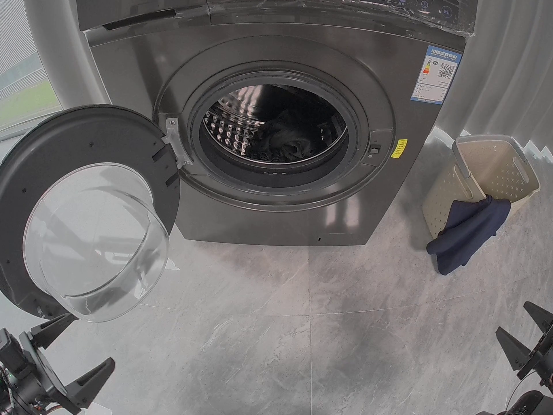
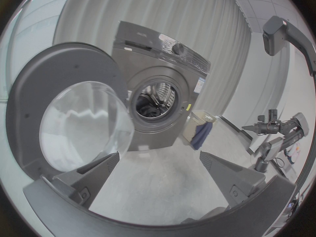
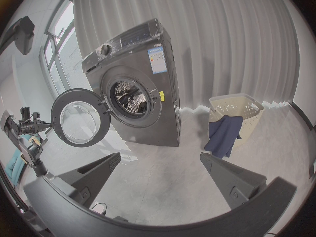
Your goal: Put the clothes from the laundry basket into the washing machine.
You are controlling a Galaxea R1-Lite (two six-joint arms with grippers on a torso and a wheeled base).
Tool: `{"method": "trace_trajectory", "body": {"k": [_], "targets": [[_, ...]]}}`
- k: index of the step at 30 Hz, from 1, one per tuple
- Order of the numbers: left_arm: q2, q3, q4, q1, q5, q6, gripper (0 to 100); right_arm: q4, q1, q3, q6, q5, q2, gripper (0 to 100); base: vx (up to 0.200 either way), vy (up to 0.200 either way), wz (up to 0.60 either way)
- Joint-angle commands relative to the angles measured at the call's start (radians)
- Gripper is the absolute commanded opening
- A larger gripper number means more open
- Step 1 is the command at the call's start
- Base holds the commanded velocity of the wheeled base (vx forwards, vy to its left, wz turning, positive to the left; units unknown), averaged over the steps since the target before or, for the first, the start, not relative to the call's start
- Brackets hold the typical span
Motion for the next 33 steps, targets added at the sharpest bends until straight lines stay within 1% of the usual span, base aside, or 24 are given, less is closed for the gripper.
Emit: {"method": "trace_trajectory", "body": {"k": [1, 4, 5, 7, 10, 11, 12, 13, 14, 15, 16, 18, 19, 20, 21, 22, 23, 24, 25, 26, 27, 28, 30, 33], "targets": [[-0.380, 0.013, 0.218, 0.266, -0.082, 0.001, 100, 0.063, -0.121, 0.008, -0.015, 0.073, -0.200, 100, 0.000, 0.000, 0.00], [-0.433, 0.017, 0.253, 0.340, -0.081, -0.005, 100, 0.093, -0.121, 0.007, -0.017, 0.093, -0.240, 100, 0.000, 0.000, 0.00], [-0.433, 0.017, 0.253, 0.340, -0.081, -0.005, 100, 0.093, -0.121, 0.007, -0.017, 0.093, -0.240, 100, 0.000, 0.000, 0.00], [-0.501, 0.017, 0.328, 0.420, -0.084, -0.036, 100, 0.150, -0.126, 0.018, -0.017, 0.091, -0.308, 100, 0.000, 0.000, 0.00], [-0.508, 0.017, 0.397, 0.438, -0.071, -0.056, 100, 0.297, -0.152, 0.018, -0.015, 0.087, -0.406, 100, 0.000, 0.000, 0.00], [-0.508, 0.017, 0.406, 0.438, -0.068, -0.059, 100, 0.333, -0.154, 0.018, -0.014, 0.073, -0.409, 100, 0.000, 0.000, 0.00], [-0.508, 0.017, 0.416, 0.438, -0.068, -0.057, 100, 0.343, -0.155, 0.016, -0.012, 0.039, -0.400, 100, 0.000, 0.000, 0.00], [-0.508, 0.017, 0.431, 0.436, -0.068, -0.048, 100, 0.340, -0.155, 0.018, -0.017, -0.002, -0.397, 100, 0.000, 0.000, 0.00], [-0.508, 0.017, 0.454, 0.436, -0.067, -0.047, 100, 0.350, -0.155, 0.018, -0.017, -0.063, -0.394, 100, 0.000, 0.000, 0.00], [-0.508, 0.017, 0.465, 0.436, -0.065, -0.047, 100, 0.353, -0.161, 0.016, -0.017, -0.085, -0.392, 100, 0.000, 0.000, 0.00], [-0.508, 0.017, 0.469, 0.436, -0.062, -0.048, 100, 0.353, -0.166, 0.016, -0.018, -0.085, -0.392, 100, 0.000, 0.000, 0.00], [-0.507, 0.017, 0.474, 0.449, -0.004, -0.016, 100, 0.374, -0.272, 0.015, -0.044, -0.054, -0.415, 100, 0.000, 0.000, 0.00], [-0.507, 0.017, 0.480, 0.459, 0.019, 0.003, 100, 0.383, -0.306, 0.015, -0.057, -0.047, -0.423, 100, 0.000, 0.000, 0.00], [-0.508, 0.017, 0.478, 0.486, 0.034, 0.018, 100, 0.391, -0.318, 0.015, -0.066, -0.042, -0.432, 100, 0.000, 0.000, 0.00], [-0.508, 0.017, 0.478, 0.499, 0.034, 0.018, 100, 0.393, -0.316, 0.013, -0.069, -0.039, -0.434, 100, 0.000, 0.000, 0.00], [-0.533, 0.017, 0.485, 0.556, 0.014, 0.035, 100, 0.399, -0.307, 0.013, -0.083, -0.025, -0.438, 100, 0.000, 0.000, 0.00], [-0.576, 0.017, 0.497, 0.584, -0.010, 0.050, 100, 0.399, -0.306, 0.013, -0.084, -0.020, -0.440, 100, 0.000, 0.000, 0.00], [-0.600, 0.017, 0.528, 0.590, -0.045, 0.088, 100, 0.397, -0.304, 0.013, -0.087, -0.019, -0.443, 100, 0.000, 0.000, 0.00], [-0.600, 0.016, 0.544, 0.581, -0.073, 0.107, 100, 0.396, -0.298, 0.013, -0.098, -0.014, -0.455, 100, 0.000, 0.000, 0.00], [-0.590, 0.013, 0.549, 0.578, -0.081, 0.108, 100, 0.394, -0.286, 0.015, -0.122, 0.003, -0.476, 100, 0.000, 0.000, 0.00], [-0.590, 0.013, 0.549, 0.578, -0.079, 0.108, 100, 0.393, -0.286, 0.015, -0.127, 0.006, -0.480, 100, 0.000, 0.000, 0.00], [-0.594, 0.016, 0.538, 0.578, -0.067, 0.091, 100, 0.385, -0.279, 0.018, -0.124, 0.033, -0.495, 100, 0.000, 0.000, 0.00], [-0.594, 0.016, 0.535, 0.578, -0.064, 0.084, 100, 0.385, -0.283, 0.018, -0.103, 0.022, -0.493, 100, 0.000, 0.000, 0.00], [-0.594, 0.016, 0.535, 0.578, -0.061, 0.076, 100, 0.386, -0.286, 0.018, -0.095, -0.004, -0.493, 100, 0.000, -0.067, 0.00]]}}
